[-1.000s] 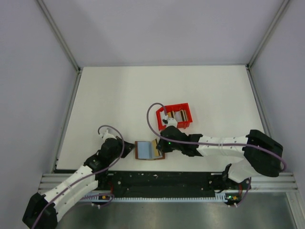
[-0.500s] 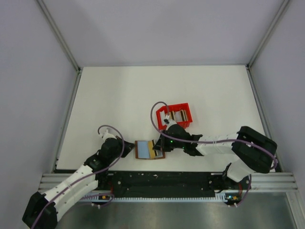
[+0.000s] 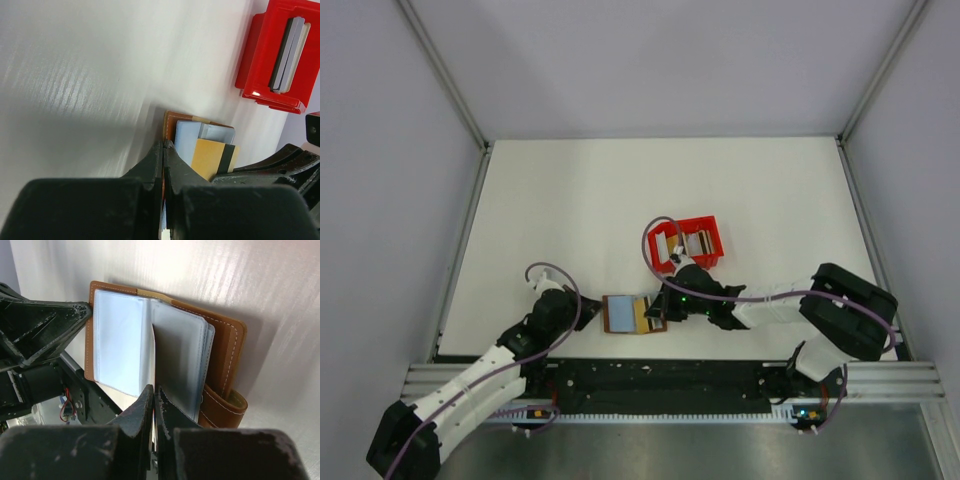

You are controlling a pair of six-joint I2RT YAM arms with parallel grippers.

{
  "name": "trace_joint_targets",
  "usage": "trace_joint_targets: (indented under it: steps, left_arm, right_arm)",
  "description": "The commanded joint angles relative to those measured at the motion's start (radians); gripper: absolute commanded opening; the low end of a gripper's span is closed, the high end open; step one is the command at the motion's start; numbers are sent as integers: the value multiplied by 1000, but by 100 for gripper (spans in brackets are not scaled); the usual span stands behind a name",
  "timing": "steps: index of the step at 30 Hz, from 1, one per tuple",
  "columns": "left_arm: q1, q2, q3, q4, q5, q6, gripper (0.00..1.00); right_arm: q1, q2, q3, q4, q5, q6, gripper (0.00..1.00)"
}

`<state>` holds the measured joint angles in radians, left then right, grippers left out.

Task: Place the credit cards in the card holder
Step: Insert the credit card into the card holder.

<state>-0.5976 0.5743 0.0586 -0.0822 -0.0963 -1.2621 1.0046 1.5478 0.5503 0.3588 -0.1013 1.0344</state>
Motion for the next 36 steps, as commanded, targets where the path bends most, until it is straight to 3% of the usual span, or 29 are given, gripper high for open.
trace_joint_targets:
  steps: [1, 12, 27, 36]
  left_arm:
    - [-2, 6, -108, 33, -23, 3, 0]
    - [-4, 22, -112, 45, -20, 18, 0]
    - [-2, 36, -118, 64, 12, 6, 0]
    - [-2, 36, -120, 68, 12, 3, 0]
  right_arm:
    - [-11, 21, -7, 32, 31, 24, 0]
    - [-46, 159, 3, 201, -90, 44, 0]
    - [-46, 152, 72, 75, 43, 7, 0]
    - [15, 184, 108, 23, 80, 16, 0]
